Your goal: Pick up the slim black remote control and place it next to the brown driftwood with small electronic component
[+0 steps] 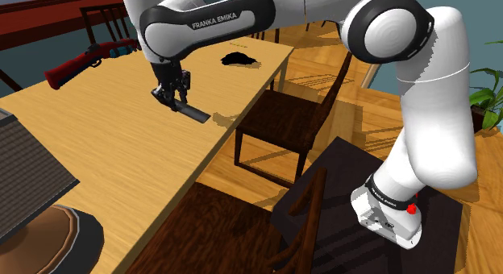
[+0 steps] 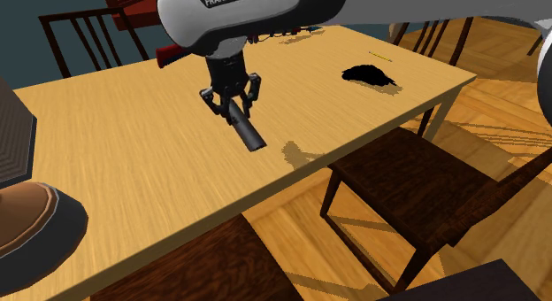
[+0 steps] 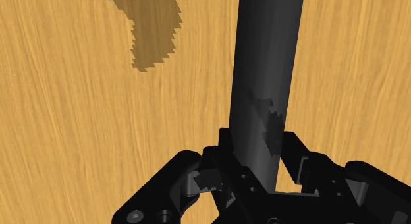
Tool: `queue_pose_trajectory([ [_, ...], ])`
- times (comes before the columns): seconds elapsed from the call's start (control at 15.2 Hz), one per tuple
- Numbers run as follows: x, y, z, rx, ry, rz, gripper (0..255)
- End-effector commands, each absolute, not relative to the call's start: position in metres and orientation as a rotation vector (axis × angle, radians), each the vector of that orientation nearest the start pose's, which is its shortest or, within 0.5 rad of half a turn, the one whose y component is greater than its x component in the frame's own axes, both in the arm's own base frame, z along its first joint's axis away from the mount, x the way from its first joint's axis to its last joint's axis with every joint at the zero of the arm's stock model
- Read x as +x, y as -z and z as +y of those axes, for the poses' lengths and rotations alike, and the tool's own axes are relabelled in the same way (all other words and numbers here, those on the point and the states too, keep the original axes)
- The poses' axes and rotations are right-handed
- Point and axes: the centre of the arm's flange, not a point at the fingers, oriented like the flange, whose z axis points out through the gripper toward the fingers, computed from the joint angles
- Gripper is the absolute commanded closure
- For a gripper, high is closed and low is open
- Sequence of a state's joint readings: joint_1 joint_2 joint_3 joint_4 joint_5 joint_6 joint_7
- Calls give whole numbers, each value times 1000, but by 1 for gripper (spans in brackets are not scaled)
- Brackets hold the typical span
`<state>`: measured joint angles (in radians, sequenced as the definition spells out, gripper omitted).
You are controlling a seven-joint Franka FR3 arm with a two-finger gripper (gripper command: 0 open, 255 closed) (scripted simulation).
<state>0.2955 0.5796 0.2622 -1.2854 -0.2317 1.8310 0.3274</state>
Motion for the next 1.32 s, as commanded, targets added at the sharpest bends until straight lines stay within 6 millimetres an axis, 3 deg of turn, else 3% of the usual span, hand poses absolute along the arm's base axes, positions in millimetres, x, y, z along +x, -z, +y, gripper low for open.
queue_pose_trajectory([
  [0.0, 645, -420, 301, -3195, 33, -405, 255],
  [1.25, 725, -420, 63, -3195, 33, -405, 255],
])
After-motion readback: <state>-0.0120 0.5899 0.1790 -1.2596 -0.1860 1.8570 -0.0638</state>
